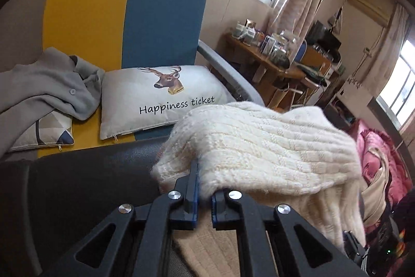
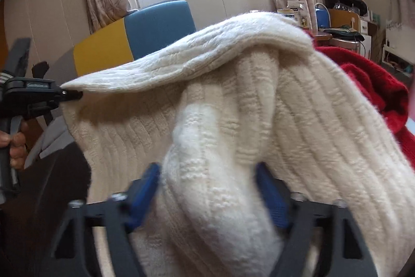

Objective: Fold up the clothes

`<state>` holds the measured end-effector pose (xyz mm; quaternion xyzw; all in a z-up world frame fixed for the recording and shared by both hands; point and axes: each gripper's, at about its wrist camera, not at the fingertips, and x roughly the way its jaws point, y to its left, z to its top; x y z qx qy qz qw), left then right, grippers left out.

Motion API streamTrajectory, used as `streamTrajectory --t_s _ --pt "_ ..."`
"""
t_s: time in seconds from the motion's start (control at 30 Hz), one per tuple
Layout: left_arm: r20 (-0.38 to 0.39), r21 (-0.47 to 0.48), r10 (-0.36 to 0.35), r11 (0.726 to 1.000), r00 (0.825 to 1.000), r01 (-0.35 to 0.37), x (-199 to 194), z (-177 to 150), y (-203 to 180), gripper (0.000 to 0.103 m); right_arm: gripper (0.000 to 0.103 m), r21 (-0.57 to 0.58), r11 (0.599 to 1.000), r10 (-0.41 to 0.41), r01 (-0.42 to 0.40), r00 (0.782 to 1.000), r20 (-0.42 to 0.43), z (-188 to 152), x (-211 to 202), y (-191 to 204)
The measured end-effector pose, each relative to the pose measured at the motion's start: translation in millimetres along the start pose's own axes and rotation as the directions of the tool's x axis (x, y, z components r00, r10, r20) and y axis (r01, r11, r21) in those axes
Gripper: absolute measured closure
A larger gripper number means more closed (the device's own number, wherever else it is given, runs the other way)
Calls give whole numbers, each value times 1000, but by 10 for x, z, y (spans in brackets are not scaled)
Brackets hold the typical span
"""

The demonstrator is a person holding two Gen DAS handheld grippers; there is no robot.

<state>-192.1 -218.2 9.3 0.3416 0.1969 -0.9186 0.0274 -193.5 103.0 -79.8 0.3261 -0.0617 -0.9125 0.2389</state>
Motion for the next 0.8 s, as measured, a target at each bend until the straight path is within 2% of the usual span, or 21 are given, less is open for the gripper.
streamTrajectory --t_s 0.03,0.07,0.13,0.2,0.33,0.4,0.47,0.53,0.57,0.6,0.63,0.67,0.73,0.8 --pt "22 -14 -14 1000 1000 15 -128 10 7 98 58 46 998 30 -30 999 10 25 -87 -68" --pt "44 -29 -29 999 999 30 -264 13 15 98 70 91 994 58 -59 998 16 47 -164 -136" --pt "84 -57 -55 997 995 60 -549 -12 46 98 79 170 979 110 -110 994 8 52 -265 -249" --pt "118 -83 -74 993 990 84 -837 -78 105 98 81 237 956 172 -170 985 12 15 -375 -297" --pt "164 -145 -107 981 981 131 -1369 -269 286 98 81 276 922 273 -271 961 31 -126 -613 -143" --pt "174 -192 -97 973 980 131 -1585 -453 470 98 81 248 910 348 -332 937 -22 -257 -636 116" --pt "173 -246 -66 963 983 108 -1772 -691 708 98 80 214 904 397 -369 913 -100 -471 -653 397" --pt "153 -324 -30 943 988 79 -1913 -984 1030 98 79 179 902 422 -392 888 -183 -722 -685 668" --pt "142 -363 -13 930 990 64 -1983 -1131 1191 98 75 172 899 433 -402 874 -221 -844 -698 775" --pt "130 -400 5 915 992 48 -2053 -1278 1353 98 61 183 895 443 -407 860 -252 -959 -706 827" --pt "117 -437 21 899 993 33 -2124 -1425 1514 98 53 192 893 448 -407 849 -280 -1072 -719 871" --pt "104 -473 37 881 994 17 -2194 -1571 1675 98 44 193 897 440 -397 845 -303 -1179 -743 903" --pt "49 -520 63 854 997 -28 -2260 -1899 1940 98 44 188 906 421 -378 841 -340 -1342 -799 949" --pt "5 -554 68 831 998 -54 -2333 -2228 2126 98 43 167 917 398 -362 847 -352 -1395 -879 973"
